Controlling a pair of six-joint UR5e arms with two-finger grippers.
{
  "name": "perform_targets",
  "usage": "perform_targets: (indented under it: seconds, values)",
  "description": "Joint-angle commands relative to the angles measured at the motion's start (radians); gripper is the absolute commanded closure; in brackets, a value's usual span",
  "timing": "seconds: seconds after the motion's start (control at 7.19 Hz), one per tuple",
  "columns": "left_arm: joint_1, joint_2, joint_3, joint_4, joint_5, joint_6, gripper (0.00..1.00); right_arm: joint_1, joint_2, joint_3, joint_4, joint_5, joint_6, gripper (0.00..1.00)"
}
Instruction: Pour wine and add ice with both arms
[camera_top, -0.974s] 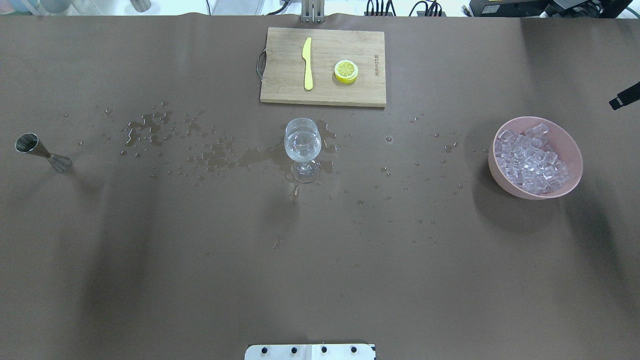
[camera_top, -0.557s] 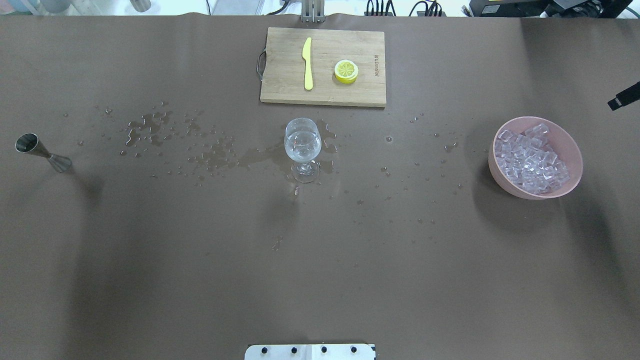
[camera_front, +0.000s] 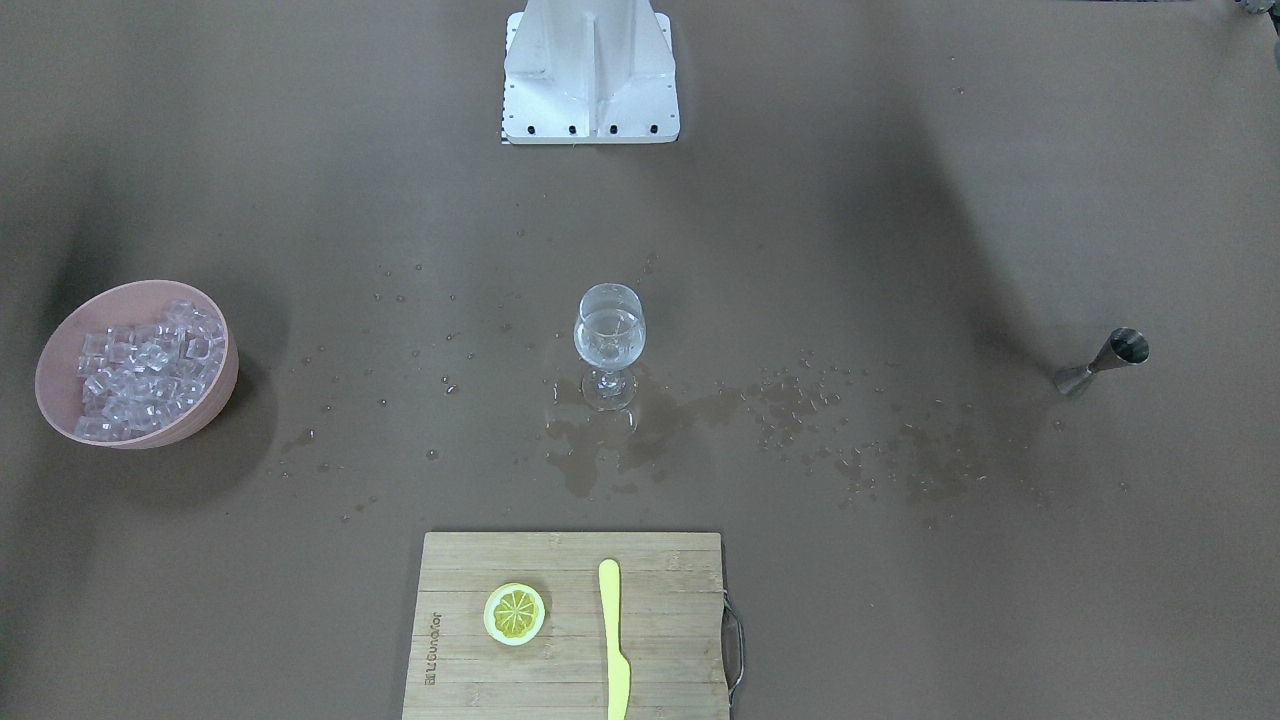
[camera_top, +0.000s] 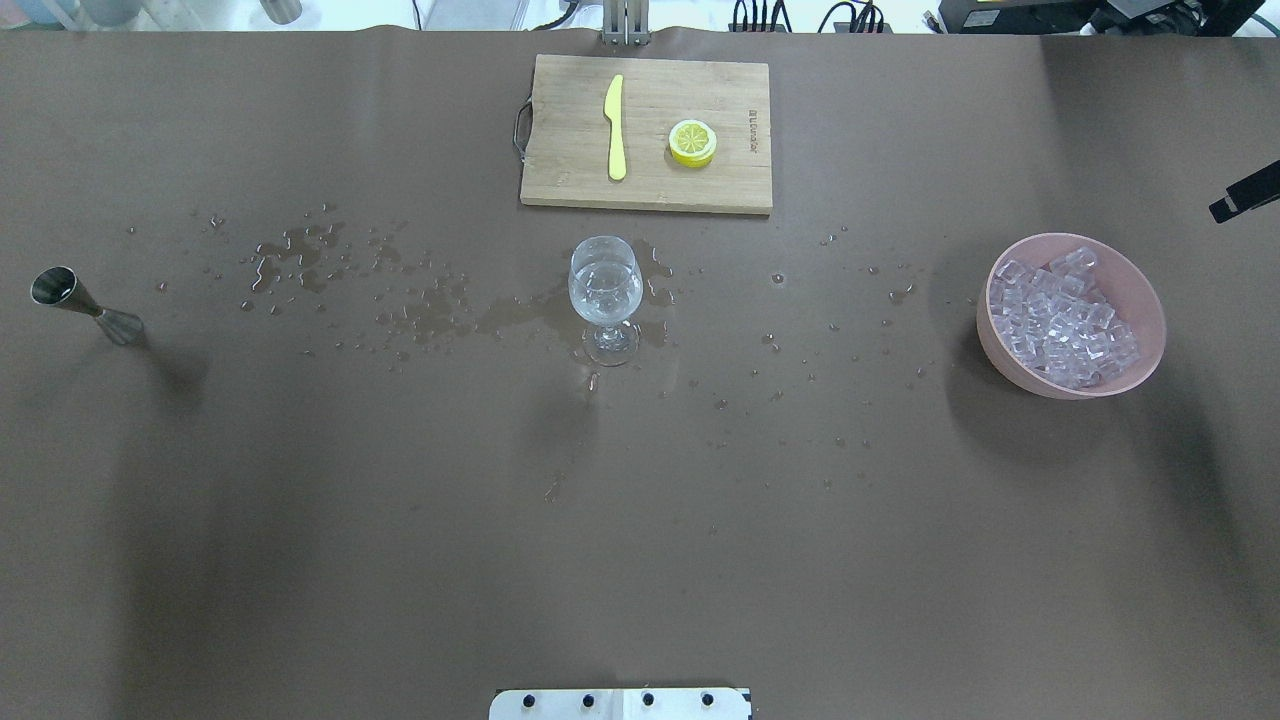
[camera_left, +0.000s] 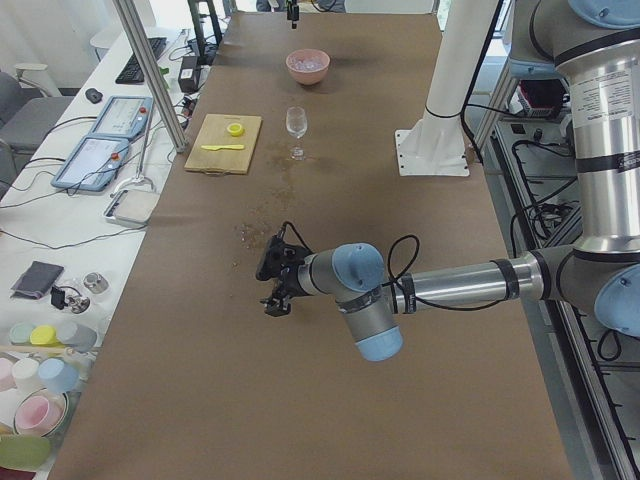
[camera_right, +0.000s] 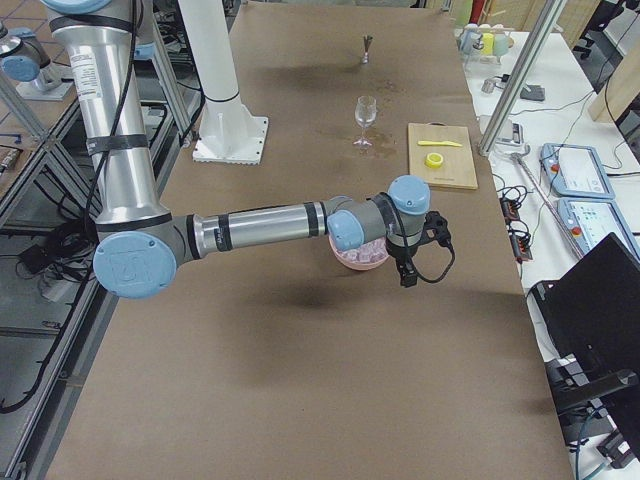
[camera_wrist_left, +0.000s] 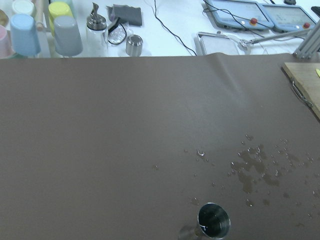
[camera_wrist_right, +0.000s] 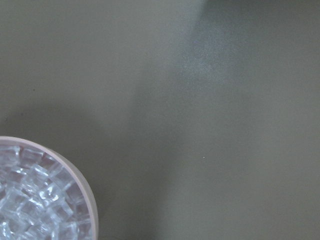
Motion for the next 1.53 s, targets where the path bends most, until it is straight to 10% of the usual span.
perform_targets:
  seconds: [0.0, 1.39]
  values:
    - [0.012, -0.002, 0.034, -0.099, 0.052, -0.110, 0.03, -0.001, 0.001, 0.034, 0.003, 0.025, 0.104, 0.00]
    - [0.501, -0.014, 0.086, -0.265, 0.567, -0.095, 0.05, -0.011, -0.002, 0.051, 0.002, 0.075, 0.107, 0.00]
